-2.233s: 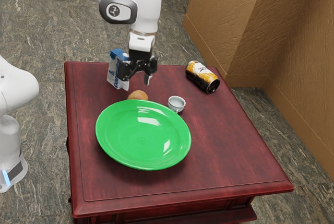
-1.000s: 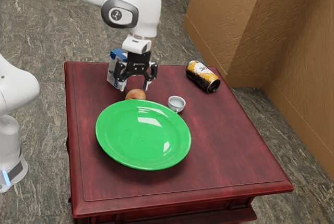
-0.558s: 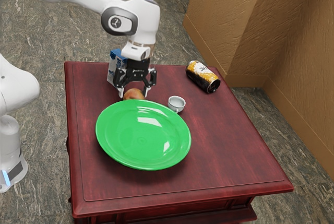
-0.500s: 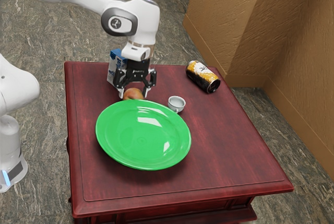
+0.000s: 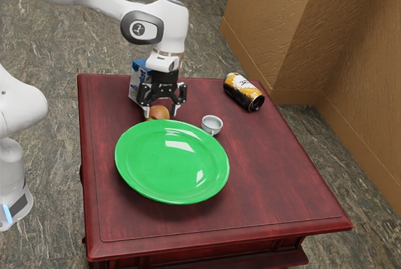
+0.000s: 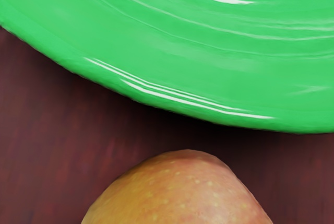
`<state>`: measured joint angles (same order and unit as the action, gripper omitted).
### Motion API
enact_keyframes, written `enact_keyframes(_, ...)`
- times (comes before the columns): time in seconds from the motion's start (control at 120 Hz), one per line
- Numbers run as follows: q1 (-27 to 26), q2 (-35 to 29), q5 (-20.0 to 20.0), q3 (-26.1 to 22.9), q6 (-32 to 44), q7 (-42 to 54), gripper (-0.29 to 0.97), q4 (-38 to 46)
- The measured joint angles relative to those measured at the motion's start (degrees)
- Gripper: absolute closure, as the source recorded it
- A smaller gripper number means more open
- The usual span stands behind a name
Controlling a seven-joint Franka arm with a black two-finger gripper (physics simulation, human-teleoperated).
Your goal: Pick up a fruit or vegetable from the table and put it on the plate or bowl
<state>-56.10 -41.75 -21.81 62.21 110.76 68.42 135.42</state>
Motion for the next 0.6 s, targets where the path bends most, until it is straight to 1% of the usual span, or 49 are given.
enact_keyframes(0.192, -0.01, -0.06, -0.03, 3.3, 2.21, 0.07, 0.02, 0.06)
enact_keyframes(0.325, -0.23, -0.14, -0.12, 3.85, 4.67, 0.11, 0.03, 0.74)
enact_keyframes(0.442, -0.32, -0.25, -0.19, 3.9, 7.56, 0.13, 0.1, 1.51)
enact_keyframes(0.558, 0.0, -0.21, -0.21, 3.84, 9.99, 0.07, 0.22, 1.38)
enact_keyframes(0.6, 0.1, -0.2, -0.23, 3.79, 10.54, 0.03, 0.24, 1.27)
